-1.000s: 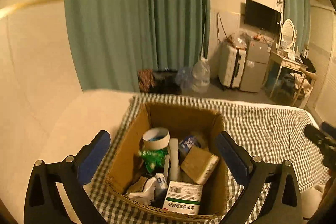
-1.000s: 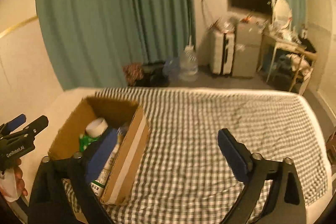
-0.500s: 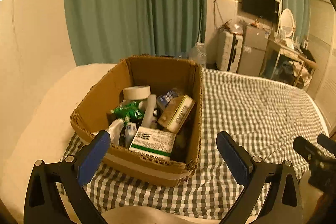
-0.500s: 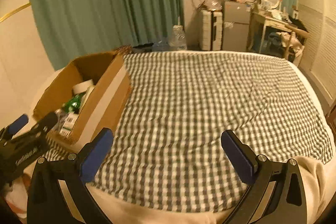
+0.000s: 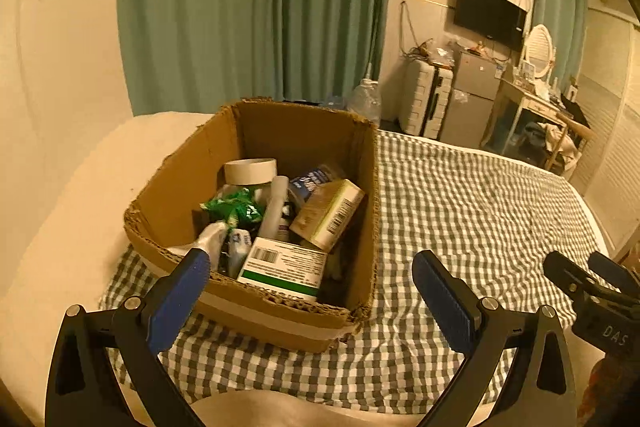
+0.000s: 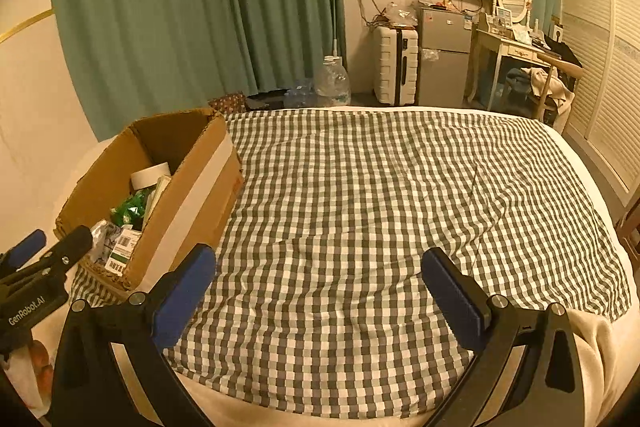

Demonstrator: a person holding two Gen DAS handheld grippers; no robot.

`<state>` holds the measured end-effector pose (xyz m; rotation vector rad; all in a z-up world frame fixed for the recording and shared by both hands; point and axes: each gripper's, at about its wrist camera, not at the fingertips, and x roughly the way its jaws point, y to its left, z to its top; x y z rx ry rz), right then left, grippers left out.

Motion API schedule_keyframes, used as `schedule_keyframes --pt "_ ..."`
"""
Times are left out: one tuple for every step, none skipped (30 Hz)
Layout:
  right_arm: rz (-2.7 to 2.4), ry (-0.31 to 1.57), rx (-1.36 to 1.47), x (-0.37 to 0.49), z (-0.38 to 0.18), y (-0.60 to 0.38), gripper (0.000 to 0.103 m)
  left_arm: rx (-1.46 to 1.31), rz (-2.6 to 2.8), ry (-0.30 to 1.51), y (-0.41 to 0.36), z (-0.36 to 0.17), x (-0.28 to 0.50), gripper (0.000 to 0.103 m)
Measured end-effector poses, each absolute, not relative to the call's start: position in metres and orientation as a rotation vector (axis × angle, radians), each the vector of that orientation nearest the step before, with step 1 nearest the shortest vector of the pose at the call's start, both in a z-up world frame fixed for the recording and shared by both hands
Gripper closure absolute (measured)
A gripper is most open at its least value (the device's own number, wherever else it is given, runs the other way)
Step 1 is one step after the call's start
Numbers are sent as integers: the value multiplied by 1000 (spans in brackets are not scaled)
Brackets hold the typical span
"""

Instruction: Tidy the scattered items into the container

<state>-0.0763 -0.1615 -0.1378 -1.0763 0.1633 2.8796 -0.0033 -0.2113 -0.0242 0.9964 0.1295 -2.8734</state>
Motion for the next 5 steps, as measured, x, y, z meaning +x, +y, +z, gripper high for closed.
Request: schedule_keyframes --pt "2879 157 -1075 -76 -139 -163 0 1001 -2846 104 -209 -25 -3 0" --pt "2882 149 -1078 -76 -139 -165 0 1030 -2805 58 -206 -28 -5 0" --pt "2882 146 -1082 -76 -139 -166 0 1051 -2790 33 -204 -29 -7 0" --pt "2883 147 -1081 -76 -139 -167 0 1048 -2799 38 -204 -30 -7 0" --pt "2884 151 -1079 -75 -139 -166 0 1033 -2816 66 -204 -30 -6 0"
